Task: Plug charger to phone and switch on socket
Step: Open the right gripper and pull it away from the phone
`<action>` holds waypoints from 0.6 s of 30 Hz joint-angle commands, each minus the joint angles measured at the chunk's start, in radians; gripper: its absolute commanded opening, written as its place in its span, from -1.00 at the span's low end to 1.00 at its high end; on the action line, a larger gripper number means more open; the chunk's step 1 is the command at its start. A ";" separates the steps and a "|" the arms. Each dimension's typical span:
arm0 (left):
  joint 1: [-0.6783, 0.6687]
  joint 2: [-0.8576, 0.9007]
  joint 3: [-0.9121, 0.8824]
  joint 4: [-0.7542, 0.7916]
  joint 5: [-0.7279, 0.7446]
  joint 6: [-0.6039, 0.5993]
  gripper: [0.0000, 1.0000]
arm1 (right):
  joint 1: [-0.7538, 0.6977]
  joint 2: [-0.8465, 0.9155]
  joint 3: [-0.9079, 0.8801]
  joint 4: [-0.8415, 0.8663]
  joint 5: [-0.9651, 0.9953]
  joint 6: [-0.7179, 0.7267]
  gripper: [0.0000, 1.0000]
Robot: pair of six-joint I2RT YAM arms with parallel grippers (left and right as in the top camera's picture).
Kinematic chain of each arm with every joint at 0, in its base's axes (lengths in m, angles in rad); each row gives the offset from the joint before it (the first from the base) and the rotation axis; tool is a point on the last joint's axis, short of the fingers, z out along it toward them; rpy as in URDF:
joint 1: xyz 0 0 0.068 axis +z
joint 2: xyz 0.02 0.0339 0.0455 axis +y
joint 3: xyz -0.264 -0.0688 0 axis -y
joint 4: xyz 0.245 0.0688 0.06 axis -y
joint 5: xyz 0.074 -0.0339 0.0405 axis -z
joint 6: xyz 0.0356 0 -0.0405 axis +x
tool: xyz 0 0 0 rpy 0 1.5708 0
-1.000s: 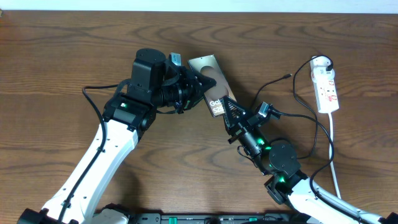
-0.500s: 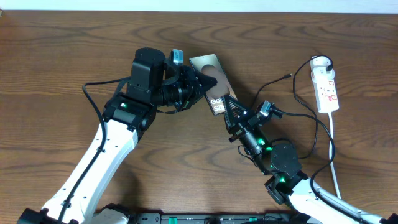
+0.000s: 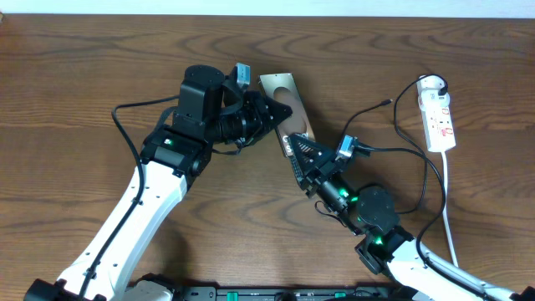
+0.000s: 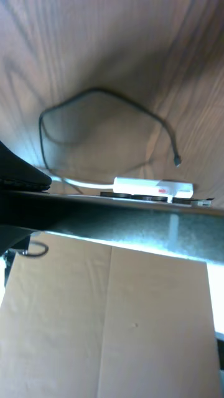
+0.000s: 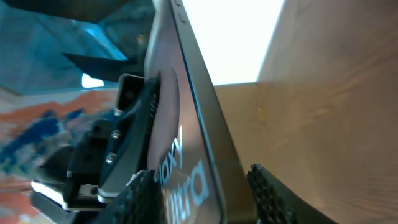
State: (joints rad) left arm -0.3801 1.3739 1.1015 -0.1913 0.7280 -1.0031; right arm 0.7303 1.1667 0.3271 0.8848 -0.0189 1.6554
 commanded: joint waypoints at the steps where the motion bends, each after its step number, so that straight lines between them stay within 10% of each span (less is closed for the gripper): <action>1: 0.026 -0.008 0.015 0.021 0.012 0.122 -0.85 | 0.018 0.012 -0.005 -0.077 -0.106 -0.086 -0.09; 9: 0.117 -0.008 0.015 -0.097 0.012 0.312 -0.85 | 0.018 0.012 -0.005 -0.187 -0.130 -0.669 0.39; 18: 0.177 -0.008 0.015 -0.226 0.012 0.478 -0.85 | 0.018 -0.005 0.032 -0.466 0.023 -0.897 0.54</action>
State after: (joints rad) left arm -0.2108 1.3823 1.0977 -0.4122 0.7193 -0.6216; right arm 0.7429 1.1736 0.3283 0.4644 -0.0658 0.8925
